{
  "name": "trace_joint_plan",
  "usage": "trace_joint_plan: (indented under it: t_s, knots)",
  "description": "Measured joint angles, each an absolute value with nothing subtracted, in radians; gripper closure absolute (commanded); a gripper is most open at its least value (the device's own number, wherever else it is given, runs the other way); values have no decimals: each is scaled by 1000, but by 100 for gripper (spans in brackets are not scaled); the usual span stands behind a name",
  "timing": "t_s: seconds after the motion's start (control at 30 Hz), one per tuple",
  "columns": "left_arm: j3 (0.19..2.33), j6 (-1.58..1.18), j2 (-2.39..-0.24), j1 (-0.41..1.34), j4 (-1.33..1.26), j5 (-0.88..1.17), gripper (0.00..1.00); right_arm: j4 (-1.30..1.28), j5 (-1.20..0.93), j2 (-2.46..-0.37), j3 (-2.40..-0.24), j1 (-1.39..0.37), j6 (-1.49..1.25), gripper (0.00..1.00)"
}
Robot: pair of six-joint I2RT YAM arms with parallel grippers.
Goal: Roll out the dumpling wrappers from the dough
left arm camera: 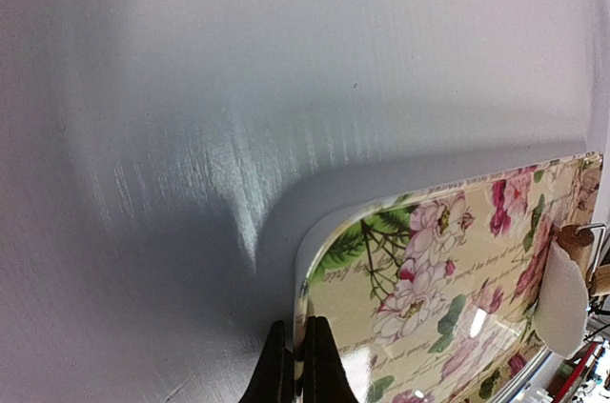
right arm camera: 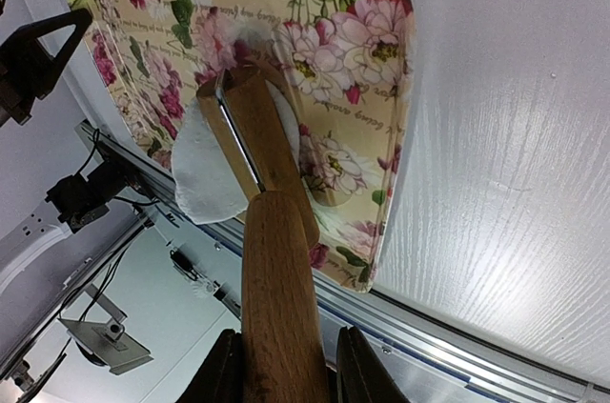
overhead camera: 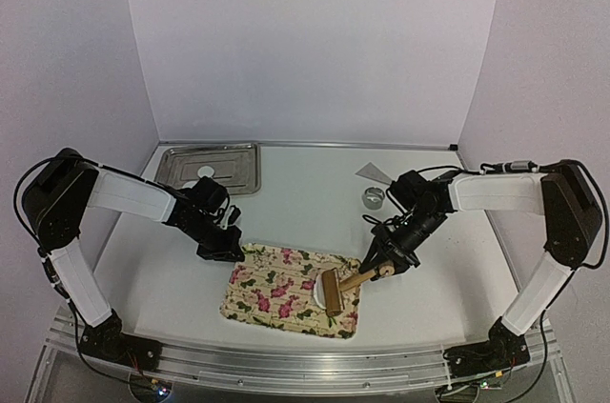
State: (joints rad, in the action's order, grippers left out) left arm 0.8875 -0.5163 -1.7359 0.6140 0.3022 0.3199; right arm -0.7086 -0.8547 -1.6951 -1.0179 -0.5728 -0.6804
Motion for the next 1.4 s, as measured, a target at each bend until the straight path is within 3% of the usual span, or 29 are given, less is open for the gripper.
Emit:
trace_joint_plan:
  t_s: [1.4]
  knots:
    - [869, -505, -1725, 604, 287, 327, 100, -795, -782, -1646, -1029, -538, -659, 100]
